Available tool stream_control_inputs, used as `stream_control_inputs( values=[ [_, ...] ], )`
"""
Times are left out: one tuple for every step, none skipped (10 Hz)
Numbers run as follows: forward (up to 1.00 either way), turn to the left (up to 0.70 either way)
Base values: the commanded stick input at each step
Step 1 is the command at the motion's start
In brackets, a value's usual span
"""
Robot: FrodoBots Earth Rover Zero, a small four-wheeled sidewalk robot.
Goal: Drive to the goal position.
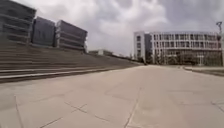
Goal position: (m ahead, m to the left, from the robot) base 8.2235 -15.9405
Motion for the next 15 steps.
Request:
stream_control_inputs(
  values=[
    [0.5,-0.02],
    [0.5,-0.02],
    [0.5,-0.02],
    [0.5,-0.09],
    [0.5,-0.44],
    [0.5,-0.52],
    [0.5,-0.52],
    [0.5,-0.34],
    [0.5,-0.02],
    [0.5,-0.02],
    [0.5,-0.02],
    [0.5,-0.02],
    [0.5,-0.02],
    [0.5,-0.02],
    [0.5,-0.02]
  ],
)
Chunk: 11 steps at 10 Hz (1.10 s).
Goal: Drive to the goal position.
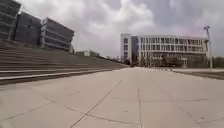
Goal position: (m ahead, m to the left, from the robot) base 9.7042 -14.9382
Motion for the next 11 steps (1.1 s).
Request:
stream_control_inputs(
  values=[
    [0.5,-0.02],
    [0.5,-0.02],
    [0.5,-0.02],
    [0.5,-0.02],
    [0.5,-0.02],
    [0.5,-0.02],
    [0.5,-0.02],
    [0.5,-0.02],
    [0.5,-0.02],
    [0.5,-0.02],
    [0.5,-0.02]
  ],
)
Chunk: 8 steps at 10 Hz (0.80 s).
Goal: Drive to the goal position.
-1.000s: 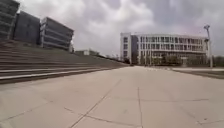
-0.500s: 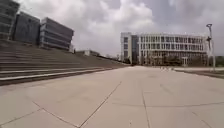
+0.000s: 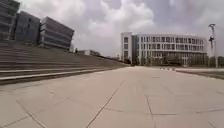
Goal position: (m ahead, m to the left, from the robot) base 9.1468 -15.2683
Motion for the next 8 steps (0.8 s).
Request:
stream_control_inputs(
  values=[
    [0.5,-0.02],
    [0.5,-0.02],
    [0.5,-0.02],
    [0.5,-0.02],
    [0.5,-0.02],
    [0.5,-0.02],
    [0.5,-0.02],
    [0.5,-0.02]
  ],
)
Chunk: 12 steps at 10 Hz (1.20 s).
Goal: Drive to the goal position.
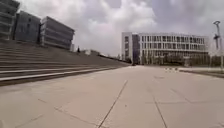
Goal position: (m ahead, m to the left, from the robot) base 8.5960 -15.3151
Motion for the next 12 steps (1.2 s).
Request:
stream_control_inputs(
  values=[
    [0.5,-0.02],
    [0.5,-0.02],
    [0.5,-0.02],
    [0.5,-0.02],
    [0.5,-0.02],
    [0.5,-0.02],
    [0.5,-0.02],
    [0.5,-0.02],
    [0.5,-0.02],
    [0.5,-0.02],
    [0.5,-0.02],
    [0.5,-0.02]
  ],
)
